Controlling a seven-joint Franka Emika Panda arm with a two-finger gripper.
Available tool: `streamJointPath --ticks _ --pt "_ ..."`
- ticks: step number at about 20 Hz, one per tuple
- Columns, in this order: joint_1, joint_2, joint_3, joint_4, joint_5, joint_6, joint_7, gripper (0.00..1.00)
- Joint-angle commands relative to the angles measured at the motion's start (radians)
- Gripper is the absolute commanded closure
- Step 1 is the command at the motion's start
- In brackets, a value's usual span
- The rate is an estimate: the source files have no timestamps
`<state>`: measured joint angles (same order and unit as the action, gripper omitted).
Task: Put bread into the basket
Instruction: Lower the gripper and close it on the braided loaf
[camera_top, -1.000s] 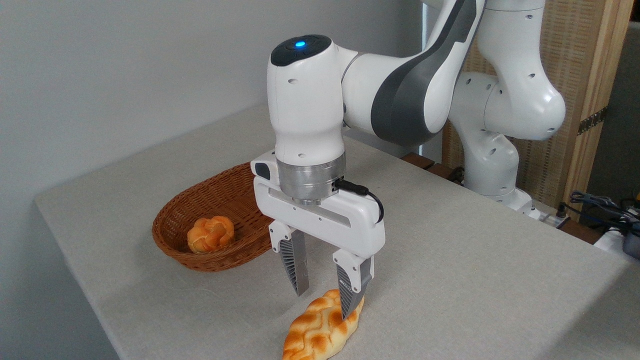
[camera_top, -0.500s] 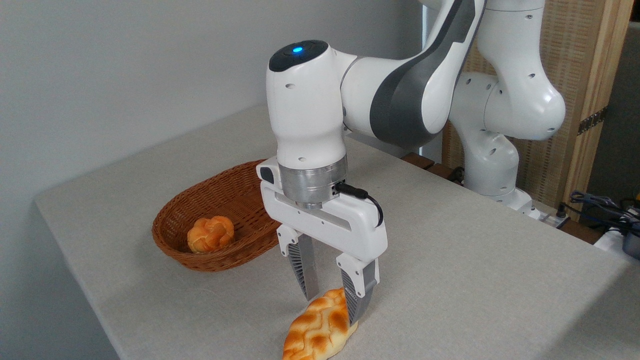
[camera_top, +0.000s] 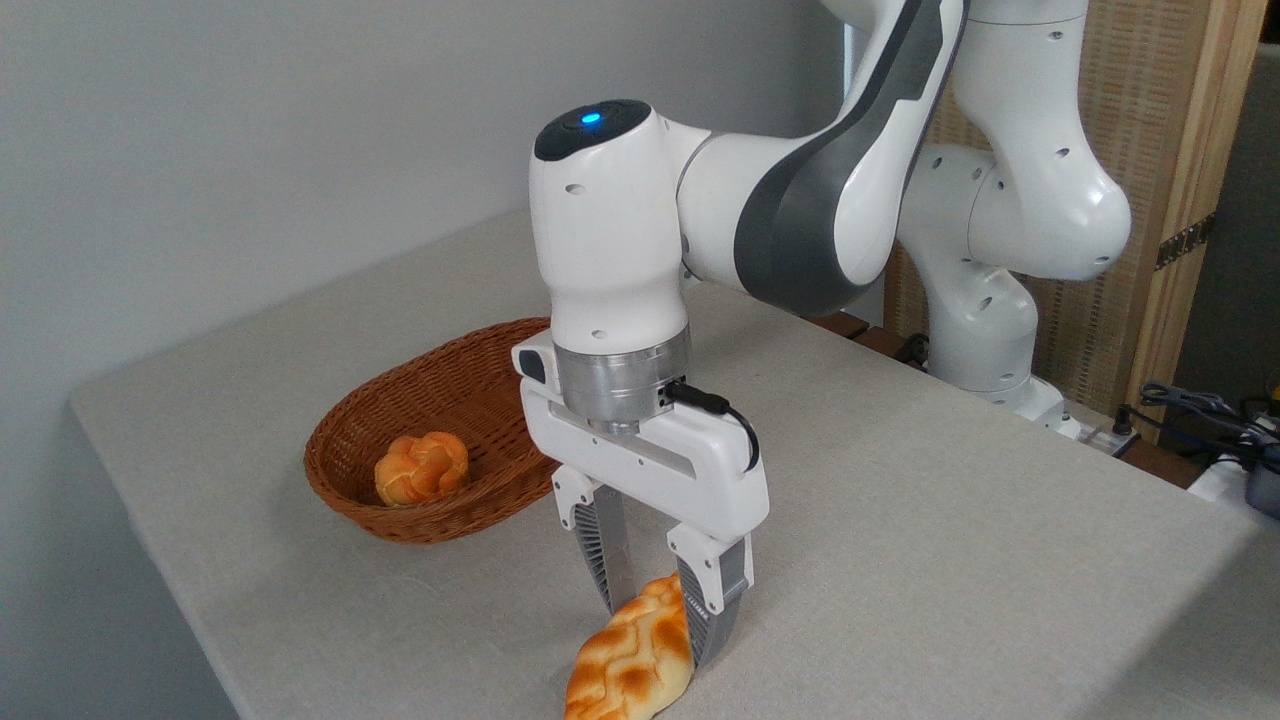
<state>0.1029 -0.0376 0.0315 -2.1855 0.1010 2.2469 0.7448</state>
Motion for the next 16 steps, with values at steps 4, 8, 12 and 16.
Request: streamJointPath --ticks 4,8,12,16 --pt "0.0 0.013 0.004 -0.011 0.012 0.123 0.014 0.0" --pt "0.0 0.013 0.004 -0.011 0.011 0.125 0.03 0.17" --pt "0.0 0.013 0.004 -0.023 0.008 0.111 0.045 0.34" --pt "0.0 0.011 0.004 -0.025 0.008 0.076 0.045 0.41"
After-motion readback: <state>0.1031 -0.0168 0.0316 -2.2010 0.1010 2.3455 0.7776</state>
